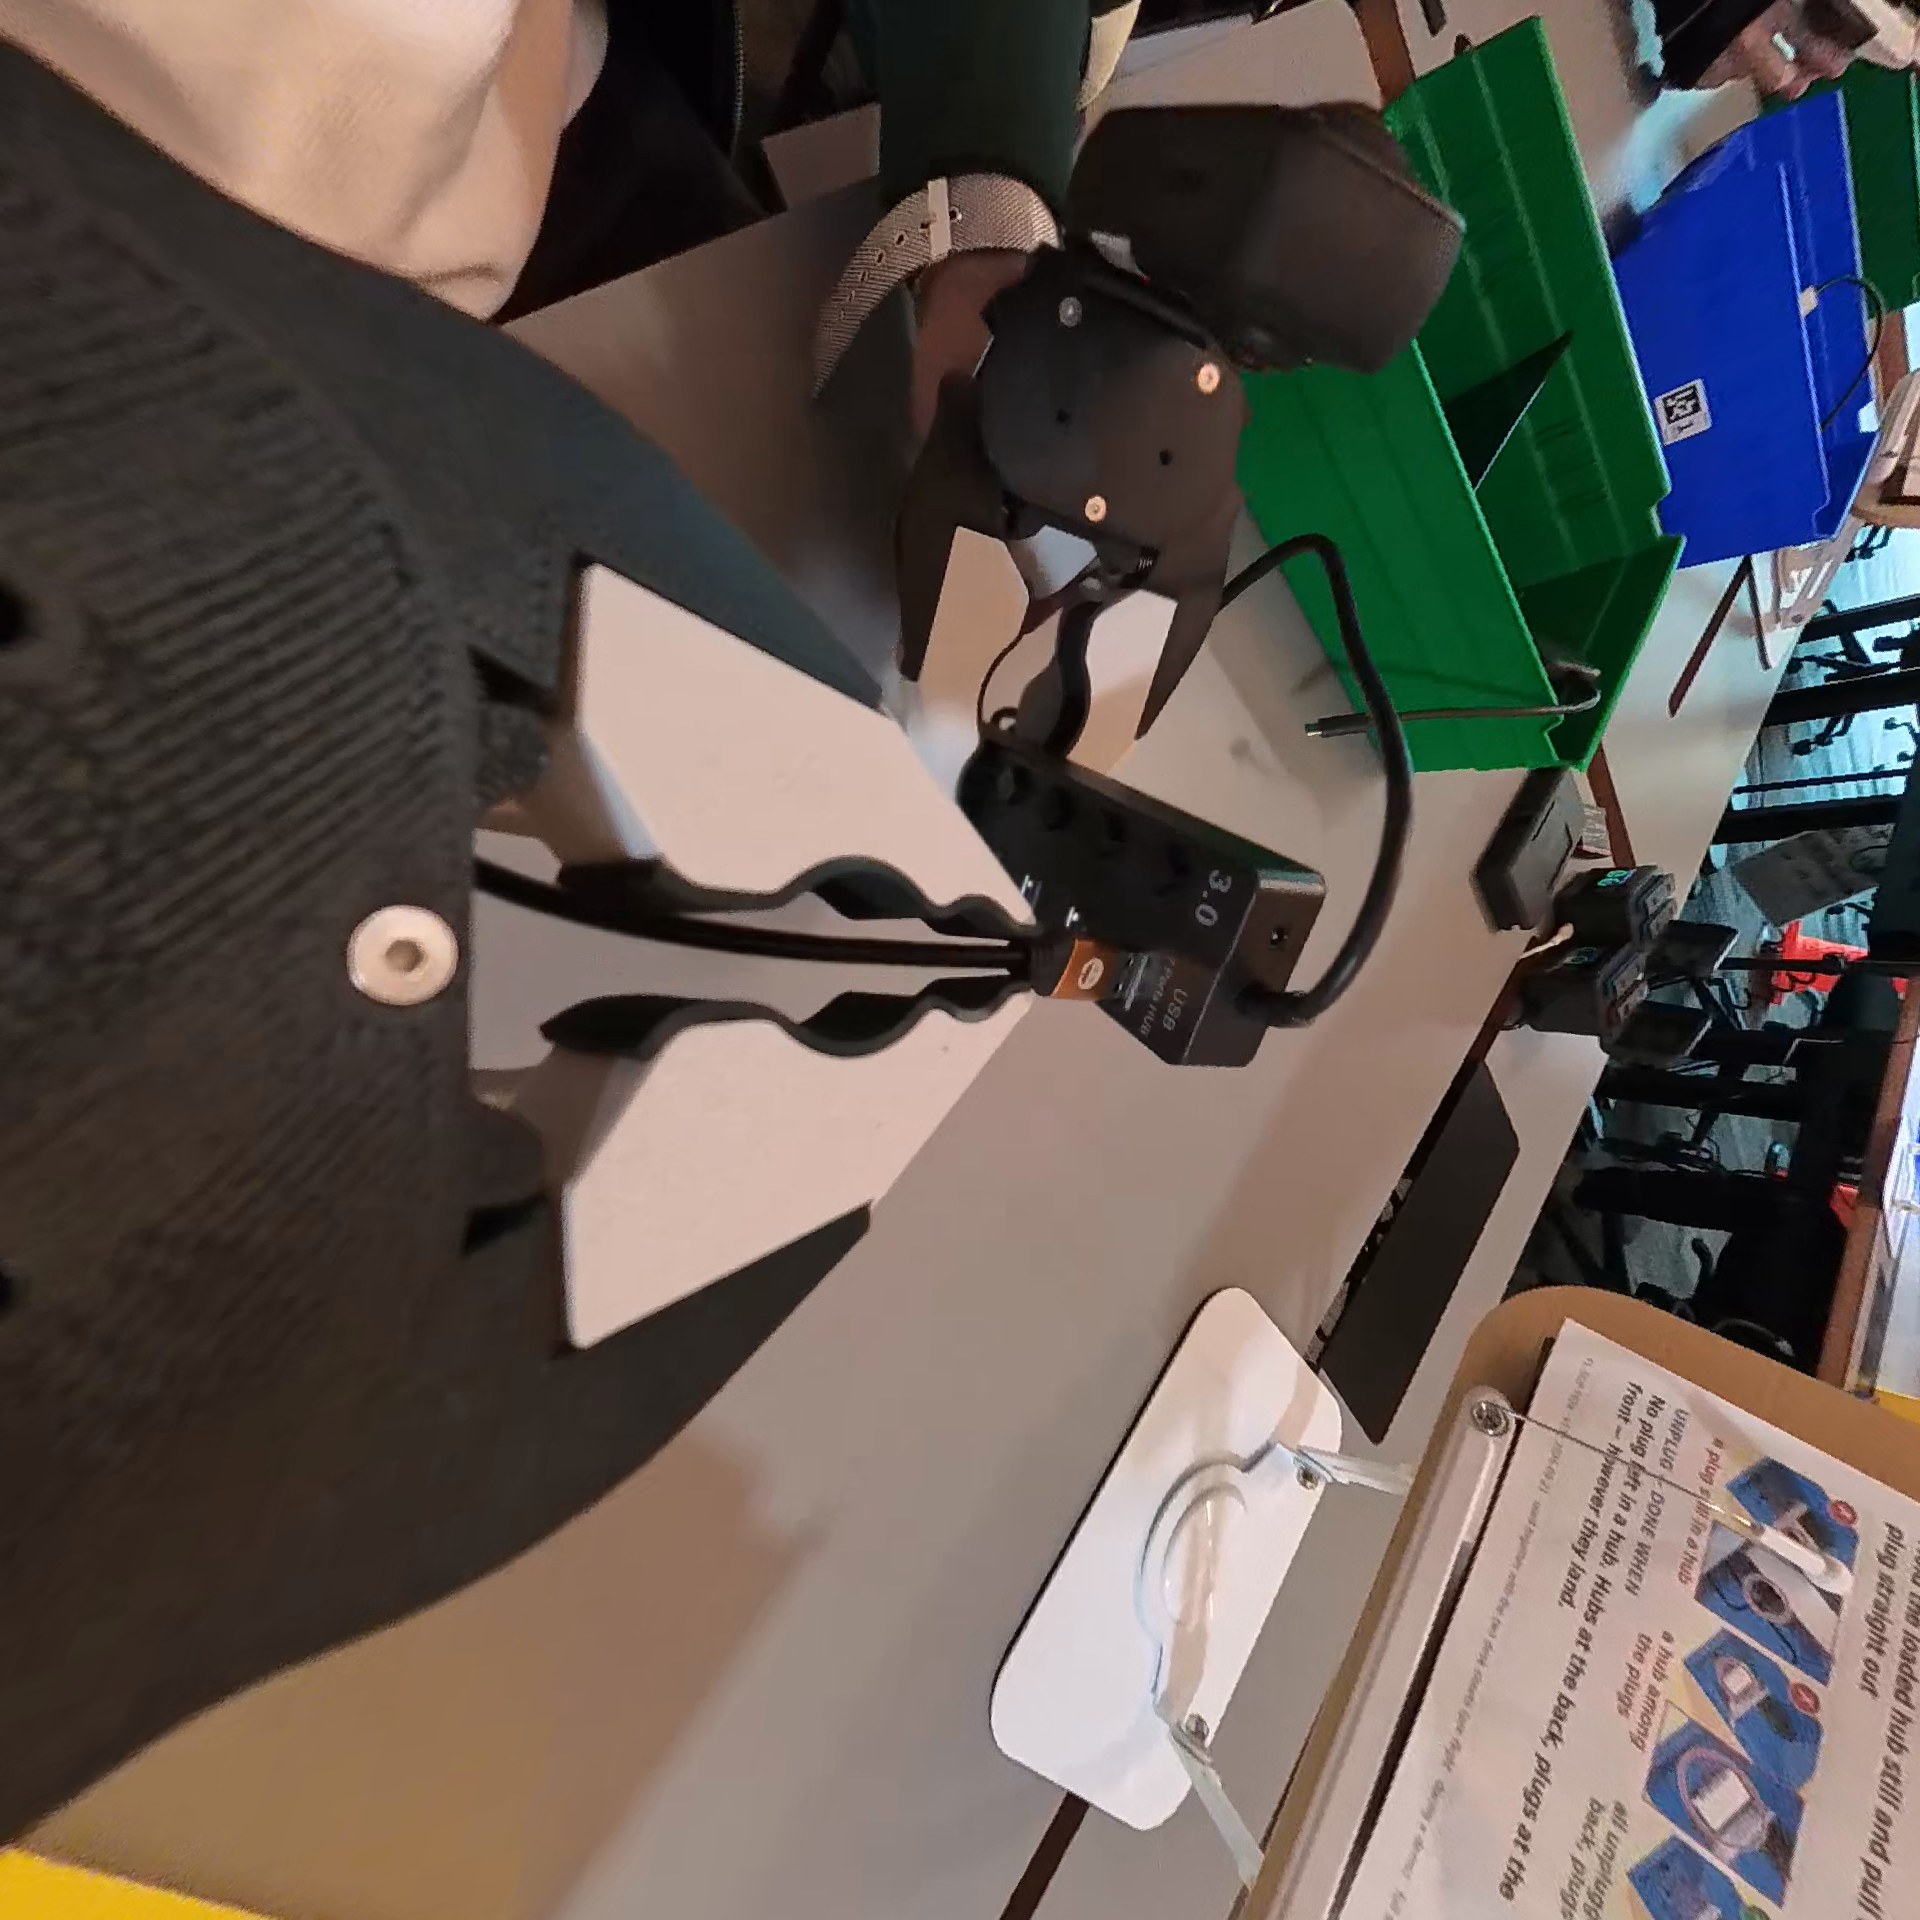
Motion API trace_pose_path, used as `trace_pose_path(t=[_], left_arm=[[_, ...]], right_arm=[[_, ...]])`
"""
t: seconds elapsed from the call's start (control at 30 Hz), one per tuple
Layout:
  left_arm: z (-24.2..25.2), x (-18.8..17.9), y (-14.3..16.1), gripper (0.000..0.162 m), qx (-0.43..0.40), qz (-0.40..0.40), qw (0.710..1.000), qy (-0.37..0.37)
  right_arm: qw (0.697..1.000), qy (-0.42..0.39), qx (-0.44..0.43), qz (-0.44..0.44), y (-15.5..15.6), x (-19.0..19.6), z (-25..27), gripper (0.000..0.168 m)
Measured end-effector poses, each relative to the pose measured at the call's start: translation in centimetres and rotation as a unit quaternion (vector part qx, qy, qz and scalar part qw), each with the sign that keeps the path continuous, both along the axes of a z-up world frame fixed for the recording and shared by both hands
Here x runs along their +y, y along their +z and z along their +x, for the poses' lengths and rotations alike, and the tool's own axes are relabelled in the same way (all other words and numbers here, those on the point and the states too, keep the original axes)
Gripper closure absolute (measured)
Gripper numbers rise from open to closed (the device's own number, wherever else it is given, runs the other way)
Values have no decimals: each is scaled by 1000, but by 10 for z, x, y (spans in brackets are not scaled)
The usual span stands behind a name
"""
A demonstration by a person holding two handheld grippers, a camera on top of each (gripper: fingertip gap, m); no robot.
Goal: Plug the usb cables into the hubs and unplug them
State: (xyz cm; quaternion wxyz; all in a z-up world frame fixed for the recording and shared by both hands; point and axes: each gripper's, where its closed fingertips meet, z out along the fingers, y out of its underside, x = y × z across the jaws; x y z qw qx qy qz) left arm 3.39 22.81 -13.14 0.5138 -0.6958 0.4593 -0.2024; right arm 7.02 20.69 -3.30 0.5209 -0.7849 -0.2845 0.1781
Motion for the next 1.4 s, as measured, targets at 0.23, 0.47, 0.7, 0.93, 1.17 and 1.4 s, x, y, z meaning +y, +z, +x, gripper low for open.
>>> trace_pose_path(t=[0.23, 0.47, 0.7, 0.93, 1.17, 1.4], left_arm=[[7, -11, 6, 138, -56, -56, 996, -38], [14, -28, 6, 135, -68, -89, 989, -100], [18, -33, 10, 130, -64, -51, 991, -106], [10, -19, 26, 134, -126, -46, 989, -66], [-1, -4, 38, 142, -156, -39, 987, -23], [-1, -5, 41, 137, -109, 32, 993, -13]], right_arm=[[1000, 4, 11, 13, 4, -1, -3, 163], [1000, 21, 17, 15, 5, -4, -11, 163], [999, 36, 18, 13, 8, -9, -17, 163], [999, 50, 2, 4, -2, -12, -27, 163], [998, 57, -18, 13, -5, -15, -34, 163], [996, 50, -49, 49, 0, -16, -34, 163]])
